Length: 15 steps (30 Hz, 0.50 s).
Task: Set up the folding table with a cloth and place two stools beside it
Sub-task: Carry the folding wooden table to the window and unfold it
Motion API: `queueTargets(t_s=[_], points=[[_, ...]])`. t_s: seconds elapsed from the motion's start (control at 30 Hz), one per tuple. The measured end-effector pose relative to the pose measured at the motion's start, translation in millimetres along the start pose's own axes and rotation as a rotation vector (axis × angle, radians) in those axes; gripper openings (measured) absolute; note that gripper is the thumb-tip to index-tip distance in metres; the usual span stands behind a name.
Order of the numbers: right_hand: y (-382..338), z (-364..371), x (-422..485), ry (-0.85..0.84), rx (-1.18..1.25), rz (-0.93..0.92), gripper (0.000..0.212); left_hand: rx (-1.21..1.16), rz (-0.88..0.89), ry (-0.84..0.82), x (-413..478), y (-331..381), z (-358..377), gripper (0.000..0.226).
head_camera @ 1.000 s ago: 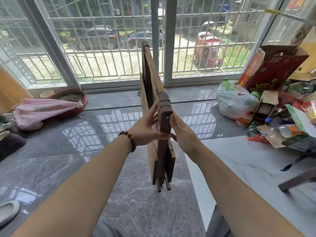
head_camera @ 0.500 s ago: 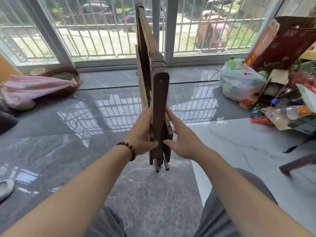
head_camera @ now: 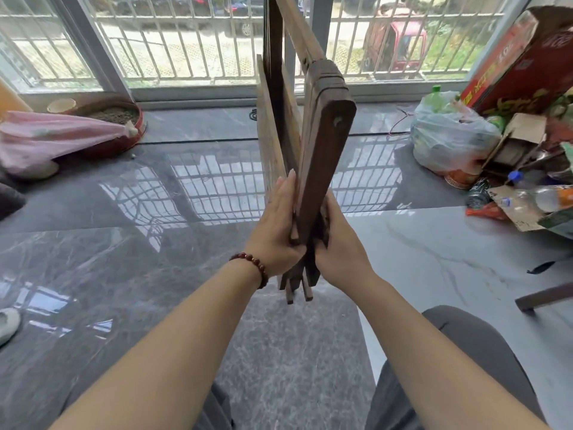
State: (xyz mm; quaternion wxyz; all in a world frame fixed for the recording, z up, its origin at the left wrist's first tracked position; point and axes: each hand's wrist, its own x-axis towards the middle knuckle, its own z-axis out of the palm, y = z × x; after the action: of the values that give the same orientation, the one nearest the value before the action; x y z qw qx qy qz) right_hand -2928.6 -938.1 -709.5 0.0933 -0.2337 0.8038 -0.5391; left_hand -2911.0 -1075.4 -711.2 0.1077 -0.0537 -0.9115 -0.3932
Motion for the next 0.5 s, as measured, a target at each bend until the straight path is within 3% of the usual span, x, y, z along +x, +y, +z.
queueTargets(t_s=[0.07, 0.3, 0.5], points=[[7.4, 2.2, -1.8, 0.019, -0.051, 0.04, 0.071, 0.007, -0.004, 0.013, -0.6, -1.3, 0.8, 0.097], [40.8, 21.1, -13.3, 0.047, -0.132, 0.182, 0.038, -0.165, -0.213, -0.003, -21.8, -12.1, 12.6, 0.111], [55.6, 38.8, -7.0, 0.117, -0.202, 0.229, 0.024, -0.175, -0.293, 0.081, -27.9, -27.0, 29.3, 0.104]])
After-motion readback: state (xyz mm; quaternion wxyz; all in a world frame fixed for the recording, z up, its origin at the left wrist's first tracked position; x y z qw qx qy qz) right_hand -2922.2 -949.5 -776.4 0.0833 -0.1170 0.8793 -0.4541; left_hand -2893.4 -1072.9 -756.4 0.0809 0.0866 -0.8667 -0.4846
